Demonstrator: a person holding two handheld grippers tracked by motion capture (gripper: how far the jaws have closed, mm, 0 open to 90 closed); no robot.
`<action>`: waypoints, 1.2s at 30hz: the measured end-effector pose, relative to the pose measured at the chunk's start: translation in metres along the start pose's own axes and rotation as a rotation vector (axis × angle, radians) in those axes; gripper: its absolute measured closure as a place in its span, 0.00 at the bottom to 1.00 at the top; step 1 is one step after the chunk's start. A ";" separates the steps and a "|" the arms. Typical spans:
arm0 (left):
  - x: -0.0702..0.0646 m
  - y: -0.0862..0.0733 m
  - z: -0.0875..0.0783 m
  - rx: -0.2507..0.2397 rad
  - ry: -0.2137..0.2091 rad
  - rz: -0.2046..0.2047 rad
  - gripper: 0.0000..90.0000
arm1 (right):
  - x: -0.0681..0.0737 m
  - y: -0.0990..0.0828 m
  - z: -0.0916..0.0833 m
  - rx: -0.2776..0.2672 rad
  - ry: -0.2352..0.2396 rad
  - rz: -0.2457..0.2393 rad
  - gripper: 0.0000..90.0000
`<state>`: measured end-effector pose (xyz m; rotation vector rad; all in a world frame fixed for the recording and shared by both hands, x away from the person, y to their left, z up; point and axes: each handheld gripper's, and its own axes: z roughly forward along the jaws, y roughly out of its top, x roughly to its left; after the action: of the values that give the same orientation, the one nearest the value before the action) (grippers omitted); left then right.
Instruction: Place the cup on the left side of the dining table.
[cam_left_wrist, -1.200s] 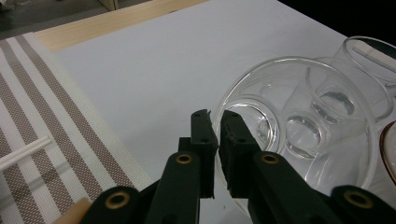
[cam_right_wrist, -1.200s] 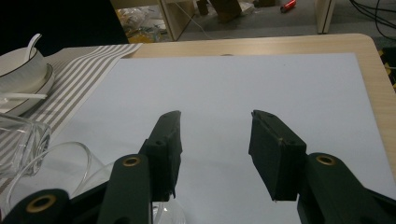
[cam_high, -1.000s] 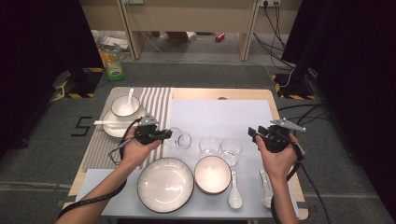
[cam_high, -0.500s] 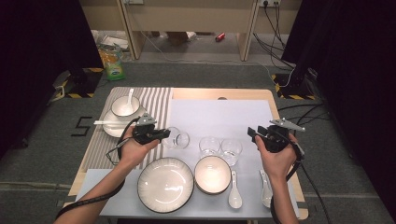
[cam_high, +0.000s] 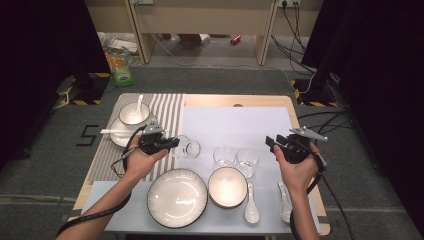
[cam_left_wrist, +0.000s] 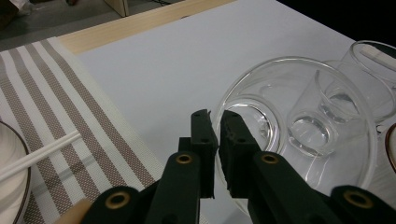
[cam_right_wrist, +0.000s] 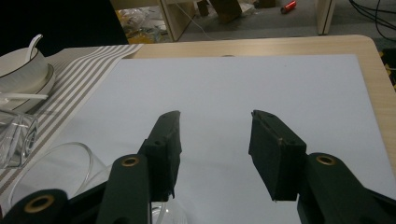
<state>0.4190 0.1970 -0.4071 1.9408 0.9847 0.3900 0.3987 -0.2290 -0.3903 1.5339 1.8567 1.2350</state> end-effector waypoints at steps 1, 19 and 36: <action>0.001 0.000 -0.001 0.001 0.001 0.002 0.93 | 0.000 0.000 0.000 -0.001 0.002 0.001 0.59; 0.004 -0.002 -0.007 -0.003 0.014 0.001 0.93 | 0.000 0.000 0.000 -0.005 -0.002 0.002 0.59; 0.005 -0.004 -0.012 -0.007 0.022 0.004 0.93 | 0.000 0.000 -0.001 -0.008 0.000 0.004 0.59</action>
<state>0.4133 0.2088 -0.4045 1.9363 0.9920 0.4176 0.3980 -0.2288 -0.3901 1.5342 1.8476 1.2420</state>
